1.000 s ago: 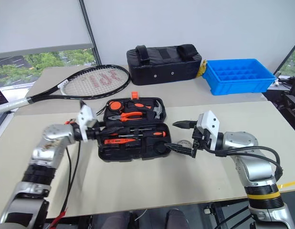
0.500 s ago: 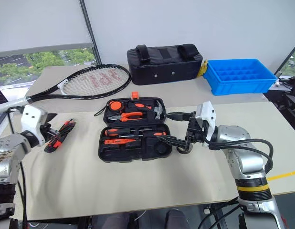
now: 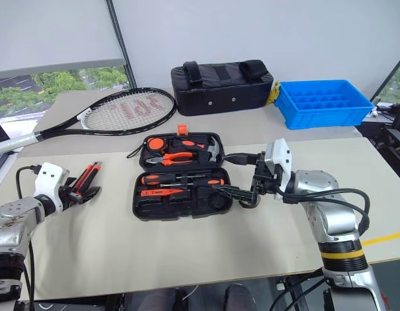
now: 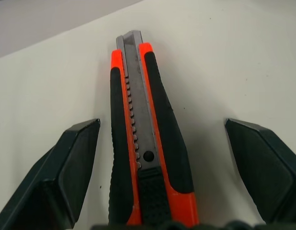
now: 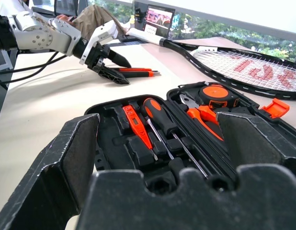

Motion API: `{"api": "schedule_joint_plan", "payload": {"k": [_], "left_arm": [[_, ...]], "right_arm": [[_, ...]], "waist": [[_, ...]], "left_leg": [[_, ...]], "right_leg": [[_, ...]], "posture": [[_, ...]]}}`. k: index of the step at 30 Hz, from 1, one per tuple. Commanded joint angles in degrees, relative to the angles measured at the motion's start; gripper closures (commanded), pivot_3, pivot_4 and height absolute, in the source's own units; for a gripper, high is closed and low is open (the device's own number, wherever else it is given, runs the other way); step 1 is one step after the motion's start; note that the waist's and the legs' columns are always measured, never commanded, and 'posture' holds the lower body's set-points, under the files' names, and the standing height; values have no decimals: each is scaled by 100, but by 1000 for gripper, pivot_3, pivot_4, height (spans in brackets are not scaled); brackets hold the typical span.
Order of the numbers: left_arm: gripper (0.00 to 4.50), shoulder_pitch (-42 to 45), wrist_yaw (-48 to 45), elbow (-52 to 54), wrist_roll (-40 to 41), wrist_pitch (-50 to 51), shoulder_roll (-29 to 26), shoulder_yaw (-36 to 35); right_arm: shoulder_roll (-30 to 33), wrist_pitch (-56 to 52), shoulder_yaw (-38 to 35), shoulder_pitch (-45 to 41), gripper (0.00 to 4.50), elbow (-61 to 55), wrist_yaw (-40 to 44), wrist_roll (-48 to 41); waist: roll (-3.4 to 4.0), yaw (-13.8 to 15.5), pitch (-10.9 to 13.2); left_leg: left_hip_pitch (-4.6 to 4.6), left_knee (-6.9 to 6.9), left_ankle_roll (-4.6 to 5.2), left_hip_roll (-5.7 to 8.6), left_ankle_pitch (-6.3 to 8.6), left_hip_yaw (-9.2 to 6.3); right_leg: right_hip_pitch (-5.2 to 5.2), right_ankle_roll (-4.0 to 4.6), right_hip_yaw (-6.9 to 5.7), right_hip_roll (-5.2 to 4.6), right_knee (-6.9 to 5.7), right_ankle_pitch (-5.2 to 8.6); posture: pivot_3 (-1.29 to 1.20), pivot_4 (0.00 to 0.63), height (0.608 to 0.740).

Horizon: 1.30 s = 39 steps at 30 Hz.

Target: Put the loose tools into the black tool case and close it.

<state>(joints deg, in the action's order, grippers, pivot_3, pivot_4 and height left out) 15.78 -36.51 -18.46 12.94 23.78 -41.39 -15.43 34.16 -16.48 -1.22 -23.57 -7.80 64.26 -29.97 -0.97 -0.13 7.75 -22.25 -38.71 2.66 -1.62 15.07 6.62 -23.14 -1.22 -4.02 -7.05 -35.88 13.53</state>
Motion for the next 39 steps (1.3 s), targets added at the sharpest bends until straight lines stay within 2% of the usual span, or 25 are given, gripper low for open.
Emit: {"api": "schedule_joint_plan", "payload": {"k": [1,3,7,8,12,17,20,25,31,35,39], "left_arm": [[567,4,123,66,153,285,121,-110],[1106,-11,161,76,132,275,146,-98],[2514,65,323,62,145,215,161,-210],[2692,102,355,75,160,147,167,-255],[2708,459,182,469,471,-577,310,-466],[2708,808,-694,1430,1004,-797,470,-53],[2708,960,-1125,1814,1036,-721,454,382],[2708,1095,-2098,2514,830,-587,293,1606],[2708,1166,-2746,2688,630,-732,182,2289],[2708,1244,-3072,2396,430,-1018,26,2382],[2708,1199,-3539,1994,-10,-1478,-390,2640]], "right_arm": [[39,196,-186,29,0,-106,-46,-4],[39,215,-188,56,0,-107,-57,-3],[61,256,-185,61,0,-71,-55,3],[66,267,-184,56,0,-61,-54,5],[85,290,-191,34,0,-9,-41,0],[123,304,-225,35,0,68,-6,-16],[139,298,-236,20,0,121,-26,-3],[206,115,-279,42,0,38,-87,-118],[310,135,-338,225,0,-146,-140,-63],[355,28,-439,357,0,-269,-268,-143],[474,-17,-437,528,0,-409,-260,-127]], "waist": [[0,10,0],[0,12,0],[0,10,0],[0,10,0],[-5,43,3],[-14,75,8],[-13,69,7],[-12,24,7],[-9,0,9],[11,-51,22],[24,13,30]], "left_leg": [[0,0,0,-1,0,0],[2,0,0,-1,0,-1],[6,0,2,-3,1,-1],[5,0,2,-4,1,-1],[1,0,0,-5,0,-1],[-9,-1,-17,-5,-8,-2],[-7,-1,-20,-4,-4,3],[-12,0,-20,-9,-4,11],[-21,1,-5,-14,4,-8],[-45,-3,14,35,5,-163],[-43,-13,14,35,2,-145]], "right_leg": [[0,1,0,0,-2,0],[0,2,0,0,-5,-1],[0,6,2,-1,-7,-3],[-1,6,2,-1,-7,-4],[-2,9,0,-1,-5,-5],[-5,14,-5,-5,5,-9],[-2,13,-3,0,8,-9],[-2,12,1,28,5,-8],[7,11,4,46,16,-6],[80,7,-148,-7,23,-4],[66,6,-141,-10,18,-2]], "posture": [[0,150,740],[0,150,740],[0,150,740],[0,150,740],[0,150,740],[0,150,740],[0,150,740],[0,150,740],[0,150,740],[0,150,740],[0,150,740]]}}
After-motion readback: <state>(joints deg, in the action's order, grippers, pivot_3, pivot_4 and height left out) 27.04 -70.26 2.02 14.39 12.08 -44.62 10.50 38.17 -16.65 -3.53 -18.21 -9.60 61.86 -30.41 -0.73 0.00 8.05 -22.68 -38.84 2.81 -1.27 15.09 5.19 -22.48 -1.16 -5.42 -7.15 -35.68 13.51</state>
